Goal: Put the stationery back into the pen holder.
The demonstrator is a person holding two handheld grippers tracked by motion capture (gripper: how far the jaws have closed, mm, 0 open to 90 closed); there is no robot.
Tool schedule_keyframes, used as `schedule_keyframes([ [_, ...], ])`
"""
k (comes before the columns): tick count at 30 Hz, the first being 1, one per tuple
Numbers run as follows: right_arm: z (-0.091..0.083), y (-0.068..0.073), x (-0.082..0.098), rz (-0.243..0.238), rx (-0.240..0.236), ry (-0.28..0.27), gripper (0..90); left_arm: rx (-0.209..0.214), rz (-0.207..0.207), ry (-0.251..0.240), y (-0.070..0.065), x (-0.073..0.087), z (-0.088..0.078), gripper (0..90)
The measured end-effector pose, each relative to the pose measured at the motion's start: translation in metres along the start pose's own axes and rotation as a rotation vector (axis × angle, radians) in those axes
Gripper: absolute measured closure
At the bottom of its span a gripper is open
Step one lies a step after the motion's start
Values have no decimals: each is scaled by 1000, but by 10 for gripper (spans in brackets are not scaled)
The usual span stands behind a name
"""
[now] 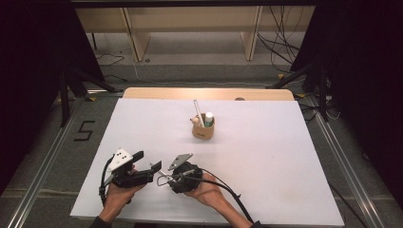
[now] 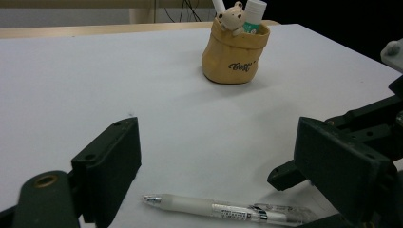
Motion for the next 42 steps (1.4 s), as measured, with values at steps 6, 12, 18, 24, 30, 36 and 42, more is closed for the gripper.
schedule_keyframes([
  [6, 4, 2, 3, -16, 14, 16, 595, 2, 0, 1, -1, 0, 0, 155],
  [12, 4, 7, 3, -33, 15, 14, 681, 1, -1, 0, -1, 0, 0, 155],
  [18, 4, 6, 3, -13, 13, 17, 749, 2, 1, 2, -1, 0, 0, 155],
  [24, 4, 5, 3, 3, 14, 16, 763, 1, 0, 0, -1, 0, 0, 155],
  [30, 2, 2, 5, 15, 3, 5, 766, -2, -2, -1, 1, 0, -1, 155],
  [36, -4, -5, 6, 33, 4, -22, 767, -6, -5, -5, 1, 0, -1, 155],
  [42, -14, -14, 6, 56, 28, -59, 766, -8, -9, -7, 1, 0, 0, 155],
])
Point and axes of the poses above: each handheld gripper's, and its own axes: z roughly forward along the jaws, x roughly out of its underside, y roughly to its left, the point moved 5 cm from there along z, roughly forward along the jaws, and after that the axes turned 3 degrees about -z, right-handed, at the moved point
